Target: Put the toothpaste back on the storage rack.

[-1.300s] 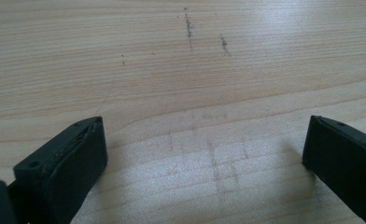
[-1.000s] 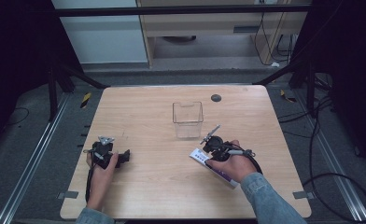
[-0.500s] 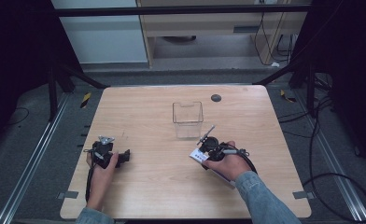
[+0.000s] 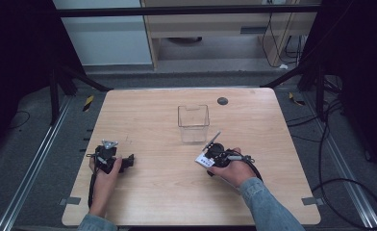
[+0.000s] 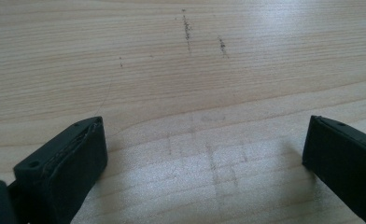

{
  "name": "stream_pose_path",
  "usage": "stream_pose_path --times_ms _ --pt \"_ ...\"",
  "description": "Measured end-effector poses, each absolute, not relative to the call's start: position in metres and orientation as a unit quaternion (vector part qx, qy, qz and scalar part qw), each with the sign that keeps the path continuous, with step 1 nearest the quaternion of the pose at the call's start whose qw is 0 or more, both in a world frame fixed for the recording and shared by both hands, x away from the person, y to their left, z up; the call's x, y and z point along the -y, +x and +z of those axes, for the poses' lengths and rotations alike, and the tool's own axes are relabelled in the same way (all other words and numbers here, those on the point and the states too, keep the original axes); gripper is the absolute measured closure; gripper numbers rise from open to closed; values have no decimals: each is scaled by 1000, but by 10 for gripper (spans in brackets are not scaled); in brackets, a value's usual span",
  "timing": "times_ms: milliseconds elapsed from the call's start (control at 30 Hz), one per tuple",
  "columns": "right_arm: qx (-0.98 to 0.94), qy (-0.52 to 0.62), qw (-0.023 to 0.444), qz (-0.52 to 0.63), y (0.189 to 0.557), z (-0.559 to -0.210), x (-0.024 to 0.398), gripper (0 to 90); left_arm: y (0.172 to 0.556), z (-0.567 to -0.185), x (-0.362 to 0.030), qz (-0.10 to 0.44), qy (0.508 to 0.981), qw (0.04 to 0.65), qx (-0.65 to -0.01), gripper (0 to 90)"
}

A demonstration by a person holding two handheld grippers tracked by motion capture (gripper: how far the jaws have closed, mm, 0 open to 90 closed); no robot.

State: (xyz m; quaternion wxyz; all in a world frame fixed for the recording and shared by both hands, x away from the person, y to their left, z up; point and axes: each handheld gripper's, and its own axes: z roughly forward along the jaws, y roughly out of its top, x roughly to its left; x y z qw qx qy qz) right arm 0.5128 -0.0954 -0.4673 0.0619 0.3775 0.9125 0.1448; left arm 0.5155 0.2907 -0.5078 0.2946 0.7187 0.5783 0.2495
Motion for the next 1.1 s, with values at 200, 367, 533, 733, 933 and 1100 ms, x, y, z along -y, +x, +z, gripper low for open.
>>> stream_pose_path --times_ms 200,367,533,733,933,1100 --pt "-910 385 58 145 515 -469 96 471 516 -508 -291 249 719 295 -578 0" --pt "-911 381 59 146 517 -470 97 498 516 -508 -291 249 719 295 -578 0" --pt "-912 379 62 146 517 -470 98 535 516 -508 -291 249 719 295 -578 0" --pt "-909 383 69 151 515 -471 98 552 516 -508 -290 249 719 295 -577 0" --pt "-910 378 75 151 513 -471 97 564 516 -508 -290 249 720 295 -577 0" --pt "-912 372 82 153 513 -470 97 594 516 -508 -290 249 720 294 -577 0"
